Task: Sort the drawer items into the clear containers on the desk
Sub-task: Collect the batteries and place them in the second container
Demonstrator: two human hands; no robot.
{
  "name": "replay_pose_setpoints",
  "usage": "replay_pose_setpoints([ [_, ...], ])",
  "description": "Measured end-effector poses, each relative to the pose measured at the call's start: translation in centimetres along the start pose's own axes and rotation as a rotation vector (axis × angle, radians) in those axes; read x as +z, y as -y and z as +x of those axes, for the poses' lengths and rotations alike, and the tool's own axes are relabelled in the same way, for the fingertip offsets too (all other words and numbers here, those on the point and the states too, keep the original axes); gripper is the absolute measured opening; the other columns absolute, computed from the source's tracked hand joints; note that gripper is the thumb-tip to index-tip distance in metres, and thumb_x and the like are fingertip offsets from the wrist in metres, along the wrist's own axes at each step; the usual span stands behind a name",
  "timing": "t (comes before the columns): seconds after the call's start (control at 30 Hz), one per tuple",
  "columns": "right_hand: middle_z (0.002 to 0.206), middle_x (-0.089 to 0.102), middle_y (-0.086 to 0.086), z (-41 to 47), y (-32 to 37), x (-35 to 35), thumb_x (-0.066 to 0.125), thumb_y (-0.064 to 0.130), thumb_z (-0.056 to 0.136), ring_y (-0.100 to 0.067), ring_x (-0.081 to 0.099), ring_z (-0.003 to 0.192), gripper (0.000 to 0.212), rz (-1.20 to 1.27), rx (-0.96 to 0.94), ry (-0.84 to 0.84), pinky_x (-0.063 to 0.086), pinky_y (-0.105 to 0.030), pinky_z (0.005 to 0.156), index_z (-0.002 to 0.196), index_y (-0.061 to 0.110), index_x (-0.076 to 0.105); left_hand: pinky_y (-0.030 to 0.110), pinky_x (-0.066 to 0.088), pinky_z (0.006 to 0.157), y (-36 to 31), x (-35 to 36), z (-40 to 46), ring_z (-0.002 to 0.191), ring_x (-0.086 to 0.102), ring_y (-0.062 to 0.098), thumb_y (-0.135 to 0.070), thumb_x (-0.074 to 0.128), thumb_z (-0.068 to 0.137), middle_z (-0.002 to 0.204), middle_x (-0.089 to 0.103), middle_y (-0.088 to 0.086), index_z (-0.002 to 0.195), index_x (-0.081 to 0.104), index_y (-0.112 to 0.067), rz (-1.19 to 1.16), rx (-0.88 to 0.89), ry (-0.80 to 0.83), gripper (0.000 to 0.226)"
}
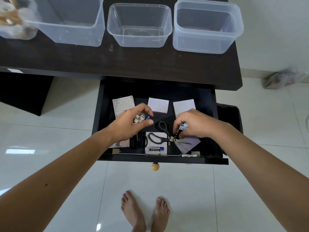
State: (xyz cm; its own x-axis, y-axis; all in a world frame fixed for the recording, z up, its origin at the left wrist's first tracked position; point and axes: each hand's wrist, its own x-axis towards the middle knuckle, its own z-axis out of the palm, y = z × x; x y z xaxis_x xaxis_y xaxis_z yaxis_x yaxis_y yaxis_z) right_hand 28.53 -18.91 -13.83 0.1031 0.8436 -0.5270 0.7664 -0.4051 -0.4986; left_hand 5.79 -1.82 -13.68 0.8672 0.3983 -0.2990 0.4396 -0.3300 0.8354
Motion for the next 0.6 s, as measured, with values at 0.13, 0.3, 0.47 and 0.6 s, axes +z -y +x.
replay_pose_setpoints([
  [0.13, 0.094, 0.064, 0.023, 0.5, 0.0, 0.6, 0.089, 0.026, 0.08, -0.003, 0.053, 0.105, 0.023, -0.085, -0.015, 0.014, 0.052, -0.035, 0.091, 0.094, 0.041, 0.08, 0.024, 0.052, 0.087, 0.5, -0.2, -1.2, 0.099, 0.063, 0.006, -0.038, 0.07, 0.099, 0.103, 0.066, -0.015, 0.108, 0.062, -0.042, 0.016, 0.01, 0.082, 0.014],
  [0.3, 0.093, 0.062, 0.018, 0.6, 0.2, 0.8, 0.087, 0.031, 0.085, -0.007, 0.055, 0.104, 0.015, -0.125, -0.032, 0.01, 0.053, -0.038, 0.091, 0.097, 0.038, 0.082, 0.036, 0.061, 0.086, 0.9, 0.0, -1.7, 0.093, 0.071, 0.007, -0.035, 0.075, 0.096, 0.11, 0.069, -0.012, 0.108, 0.068, -0.041, 0.014, 0.028, 0.167, 0.015],
  [0.47, 0.1, 0.063, 0.013, 0.6, 0.2, 1.1, 0.081, 0.03, 0.09, -0.011, 0.055, 0.104, 0.008, -0.168, -0.053, -0.013, 0.053, -0.04, 0.091, 0.097, 0.034, 0.081, 0.036, 0.061, 0.056, 0.6, 0.0, -1.5, 0.053, 0.069, 0.015, -0.031, 0.076, 0.096, 0.094, 0.068, -0.004, 0.107, 0.066, -0.036, -0.008, -0.04, 0.201, 0.016],
  [0.6, 0.101, 0.057, 0.011, 0.5, 0.1, 1.5, 0.077, 0.031, 0.094, -0.014, 0.055, 0.102, 0.004, -0.157, -0.045, -0.026, 0.054, -0.043, 0.09, 0.095, 0.034, 0.077, 0.033, 0.059, 0.05, 0.8, 0.3, -1.1, 0.051, 0.067, 0.018, -0.023, 0.076, 0.096, 0.075, 0.07, 0.001, 0.102, 0.063, -0.033, 0.038, -0.056, 0.244, 0.017],
])
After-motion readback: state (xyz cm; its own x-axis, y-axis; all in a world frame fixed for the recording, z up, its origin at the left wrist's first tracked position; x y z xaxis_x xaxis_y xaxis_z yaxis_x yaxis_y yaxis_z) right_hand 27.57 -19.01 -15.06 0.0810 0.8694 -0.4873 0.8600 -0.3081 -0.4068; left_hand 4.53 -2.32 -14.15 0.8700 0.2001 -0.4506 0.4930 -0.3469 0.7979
